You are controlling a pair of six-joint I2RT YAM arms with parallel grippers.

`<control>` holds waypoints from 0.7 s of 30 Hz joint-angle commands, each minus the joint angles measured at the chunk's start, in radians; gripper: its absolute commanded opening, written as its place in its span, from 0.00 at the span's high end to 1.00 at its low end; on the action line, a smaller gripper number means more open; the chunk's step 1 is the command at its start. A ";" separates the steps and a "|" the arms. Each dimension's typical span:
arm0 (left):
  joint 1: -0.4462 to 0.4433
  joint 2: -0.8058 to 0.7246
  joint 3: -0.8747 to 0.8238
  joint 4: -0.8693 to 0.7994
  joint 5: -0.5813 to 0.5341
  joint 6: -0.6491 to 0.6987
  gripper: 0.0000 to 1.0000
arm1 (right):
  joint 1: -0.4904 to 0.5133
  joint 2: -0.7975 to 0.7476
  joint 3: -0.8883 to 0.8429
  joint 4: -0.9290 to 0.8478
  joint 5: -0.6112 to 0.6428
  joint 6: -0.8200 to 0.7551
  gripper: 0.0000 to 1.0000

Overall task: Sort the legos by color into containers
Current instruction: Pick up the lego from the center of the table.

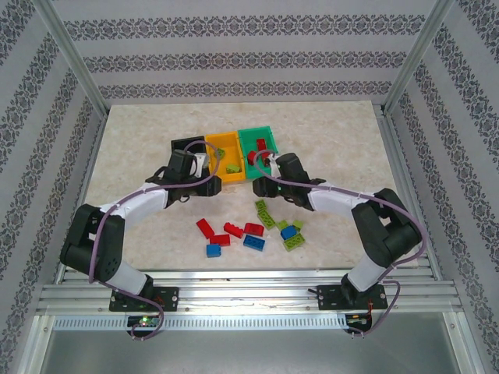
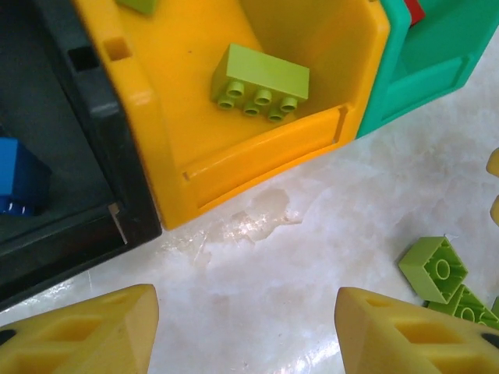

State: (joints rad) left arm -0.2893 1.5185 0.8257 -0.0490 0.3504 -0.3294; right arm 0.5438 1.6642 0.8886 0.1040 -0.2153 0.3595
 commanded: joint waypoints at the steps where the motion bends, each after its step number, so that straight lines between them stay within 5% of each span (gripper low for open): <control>1: 0.038 -0.018 -0.034 0.132 0.061 -0.052 0.39 | 0.029 0.017 0.010 -0.056 0.012 -0.012 0.46; 21: 0.116 -0.118 -0.248 0.316 0.115 0.015 0.39 | 0.140 0.098 0.053 -0.258 0.224 0.016 0.50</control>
State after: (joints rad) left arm -0.1890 1.4185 0.6025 0.1883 0.4522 -0.3260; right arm 0.6662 1.7386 0.9066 -0.1040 -0.0357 0.3676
